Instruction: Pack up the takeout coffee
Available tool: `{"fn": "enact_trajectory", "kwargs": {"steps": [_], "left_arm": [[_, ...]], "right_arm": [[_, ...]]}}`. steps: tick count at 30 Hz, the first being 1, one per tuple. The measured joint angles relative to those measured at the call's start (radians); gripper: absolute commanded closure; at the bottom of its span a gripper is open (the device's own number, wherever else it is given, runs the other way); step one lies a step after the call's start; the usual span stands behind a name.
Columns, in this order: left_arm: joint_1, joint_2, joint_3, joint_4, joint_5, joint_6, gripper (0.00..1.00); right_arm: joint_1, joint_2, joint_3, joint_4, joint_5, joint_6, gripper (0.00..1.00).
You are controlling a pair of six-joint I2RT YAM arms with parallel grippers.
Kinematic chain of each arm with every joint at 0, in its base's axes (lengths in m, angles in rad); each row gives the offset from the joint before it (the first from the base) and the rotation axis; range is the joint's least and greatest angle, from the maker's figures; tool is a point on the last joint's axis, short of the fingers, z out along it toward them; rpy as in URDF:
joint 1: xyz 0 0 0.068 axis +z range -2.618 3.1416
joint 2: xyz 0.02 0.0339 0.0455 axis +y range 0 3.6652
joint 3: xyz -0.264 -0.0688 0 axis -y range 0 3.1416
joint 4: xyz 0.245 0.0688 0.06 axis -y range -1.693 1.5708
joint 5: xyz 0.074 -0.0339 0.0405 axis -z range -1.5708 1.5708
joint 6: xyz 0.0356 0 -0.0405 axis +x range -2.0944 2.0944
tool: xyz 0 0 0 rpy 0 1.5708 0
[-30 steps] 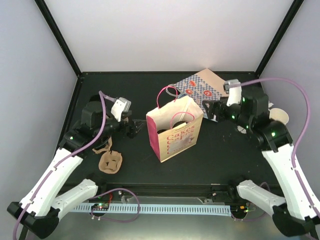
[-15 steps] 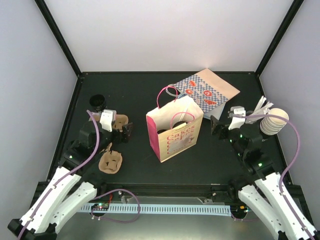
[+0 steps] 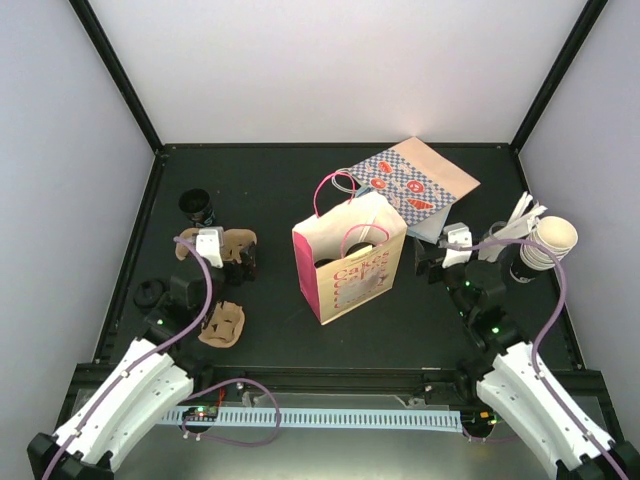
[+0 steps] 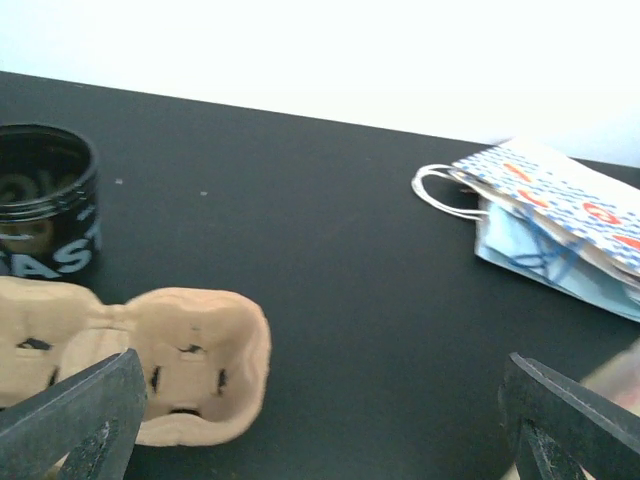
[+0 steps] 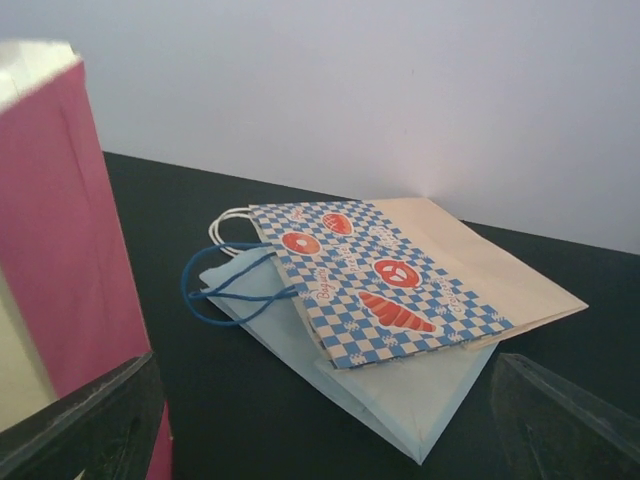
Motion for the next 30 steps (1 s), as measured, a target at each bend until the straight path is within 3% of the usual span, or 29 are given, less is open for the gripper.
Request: {"fn": "enact_trajectory", "kwargs": {"steps": [5,12,22,30], "left_arm": [[0.0,0.084,-0.014,0.1,-0.137,0.051,0.01],[0.023,0.196,-0.117,0.335,-0.264,0.214,0.01],[0.202,0.346,-0.174,0.576,-0.272,0.279,0.01],[0.236,0.5,-0.186,0.753,-0.26,0.308,0.01]], "right_arm": [[-0.031,0.124,-0.108,0.239,0.017,-0.079,0.13],[-0.215,0.355,-0.176,0.49,-0.048,-0.099,0.13],[-0.339,0.62,-0.197,0.825,-0.126,-0.068,0.13],[-0.36,0.851,-0.197,1.07,-0.145,-0.062,0.13]]}}
